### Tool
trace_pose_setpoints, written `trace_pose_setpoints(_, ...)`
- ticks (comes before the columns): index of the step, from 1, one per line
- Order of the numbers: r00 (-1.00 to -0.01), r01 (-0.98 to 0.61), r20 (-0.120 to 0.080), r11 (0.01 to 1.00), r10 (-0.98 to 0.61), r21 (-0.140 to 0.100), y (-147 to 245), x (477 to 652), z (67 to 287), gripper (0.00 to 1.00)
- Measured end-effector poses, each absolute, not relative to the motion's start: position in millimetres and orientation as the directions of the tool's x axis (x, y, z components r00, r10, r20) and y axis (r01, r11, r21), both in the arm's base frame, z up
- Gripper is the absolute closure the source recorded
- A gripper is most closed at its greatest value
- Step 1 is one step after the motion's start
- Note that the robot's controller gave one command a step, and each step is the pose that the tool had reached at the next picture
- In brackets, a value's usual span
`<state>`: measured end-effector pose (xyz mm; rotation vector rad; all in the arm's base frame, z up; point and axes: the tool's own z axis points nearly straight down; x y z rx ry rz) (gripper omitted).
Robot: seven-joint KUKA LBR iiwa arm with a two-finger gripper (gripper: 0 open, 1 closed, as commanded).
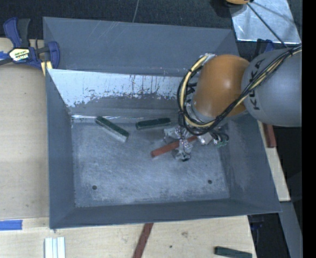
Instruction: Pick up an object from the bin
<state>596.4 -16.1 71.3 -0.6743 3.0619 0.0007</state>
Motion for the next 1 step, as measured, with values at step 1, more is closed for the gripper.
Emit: trace_pose_setpoints(1,-0.871,-0.490,-0.012,0.871,-0.490,-0.007,-32.6,630.5,266.5,1.00)
